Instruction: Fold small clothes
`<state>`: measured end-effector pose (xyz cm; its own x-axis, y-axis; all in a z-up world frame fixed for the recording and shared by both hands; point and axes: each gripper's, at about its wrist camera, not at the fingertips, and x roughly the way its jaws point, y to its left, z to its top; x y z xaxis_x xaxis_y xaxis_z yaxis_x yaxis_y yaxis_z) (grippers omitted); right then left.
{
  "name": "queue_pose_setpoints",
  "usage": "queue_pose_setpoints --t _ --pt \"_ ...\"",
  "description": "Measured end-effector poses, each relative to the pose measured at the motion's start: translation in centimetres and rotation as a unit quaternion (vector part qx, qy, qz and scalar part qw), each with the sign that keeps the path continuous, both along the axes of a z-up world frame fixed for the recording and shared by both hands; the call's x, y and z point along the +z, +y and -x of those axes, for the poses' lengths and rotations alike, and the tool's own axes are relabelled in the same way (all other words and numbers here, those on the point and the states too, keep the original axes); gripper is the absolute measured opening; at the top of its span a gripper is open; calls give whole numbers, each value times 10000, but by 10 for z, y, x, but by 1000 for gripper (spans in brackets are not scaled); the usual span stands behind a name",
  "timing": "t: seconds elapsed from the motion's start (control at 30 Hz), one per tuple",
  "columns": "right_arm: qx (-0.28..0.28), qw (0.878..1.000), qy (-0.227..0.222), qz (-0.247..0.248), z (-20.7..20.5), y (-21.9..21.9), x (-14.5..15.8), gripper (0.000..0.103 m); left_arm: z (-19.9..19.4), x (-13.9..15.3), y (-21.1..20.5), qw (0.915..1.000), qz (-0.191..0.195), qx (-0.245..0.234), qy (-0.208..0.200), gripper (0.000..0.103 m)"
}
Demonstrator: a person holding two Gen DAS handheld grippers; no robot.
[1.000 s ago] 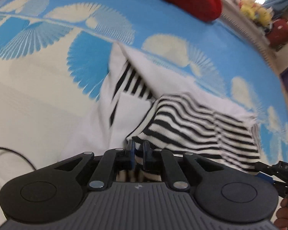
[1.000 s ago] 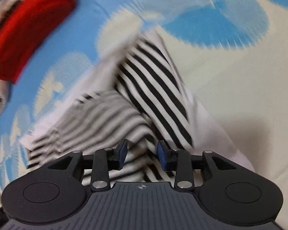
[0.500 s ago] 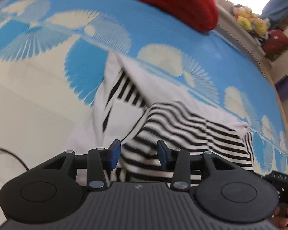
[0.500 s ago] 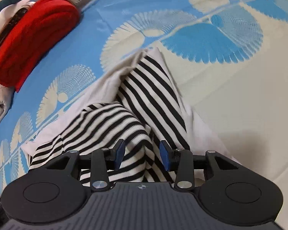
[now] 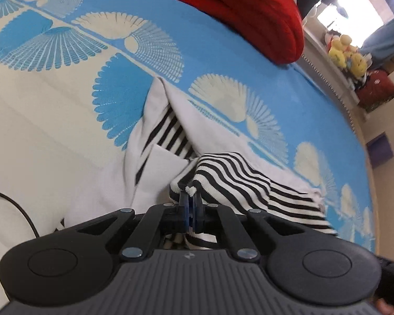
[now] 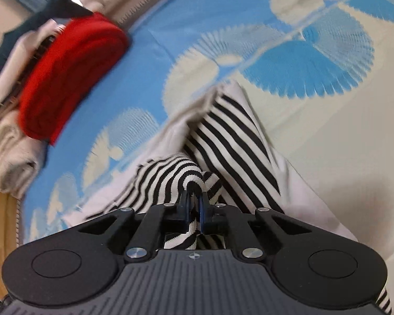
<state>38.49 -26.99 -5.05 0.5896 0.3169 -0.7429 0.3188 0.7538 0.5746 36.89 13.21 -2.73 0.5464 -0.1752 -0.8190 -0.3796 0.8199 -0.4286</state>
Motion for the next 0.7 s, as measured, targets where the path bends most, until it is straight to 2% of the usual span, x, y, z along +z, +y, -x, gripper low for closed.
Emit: queue_pose_setpoints --t 0.07,0.1,0.13,0.17,0.2,0.23,0.27,0.33,0.37,0.4,0.47,0.57,0.63,0.7 --pt "-25 9994 344 -53 -3 -3 -9 8 -1 -11 1 9990 44 16 443 3" --pt "-103 9976 677 26 -4 -5 -20 10 -2 -19 3 9976 58 71 693 4" --pt "-209 9951 954 137 -4 -8 -29 10 -2 -25 4 9962 -66 144 860 4" --pt "-283 9934 1079 261 -4 -9 -33 16 -3 -24 3 9959 -303 142 843 6" --pt "-352 9928 1062 427 -3 -9 -30 18 -4 -18 -1 9955 -602 61 729 11" --pt "-377 9934 894 611 -2 -7 -23 18 -6 -9 -7 9945 -872 -91 574 18" --pt "-306 9945 537 849 -2 -2 -10 18 -7 1 -13 9940 -1007 -251 348 32" --pt "-91 9929 -210 1166 -1 8 14 25 -6 12 -23 9941 -937 -527 -115 33" --pt "4 9927 -456 1115 0 11 20 30 -7 12 -27 9945 -824 -626 -187 33" --pt "127 9944 -517 915 -1 13 20 31 -8 8 -29 9950 -694 -689 -176 33" --pt "367 9978 -165 527 -8 15 4 32 -11 -12 -27 9962 -530 -672 130 33" --pt "538 9936 840 529 -14 21 -33 31 -12 -41 -20 9926 -640 -466 918 26" --pt "314 9927 1041 523 -9 18 -40 34 -11 -32 -19 9945 -607 -399 758 26" --pt "342 9941 811 640 -9 19 -30 35 -9 -16 -24 9953 -703 -553 376 26"
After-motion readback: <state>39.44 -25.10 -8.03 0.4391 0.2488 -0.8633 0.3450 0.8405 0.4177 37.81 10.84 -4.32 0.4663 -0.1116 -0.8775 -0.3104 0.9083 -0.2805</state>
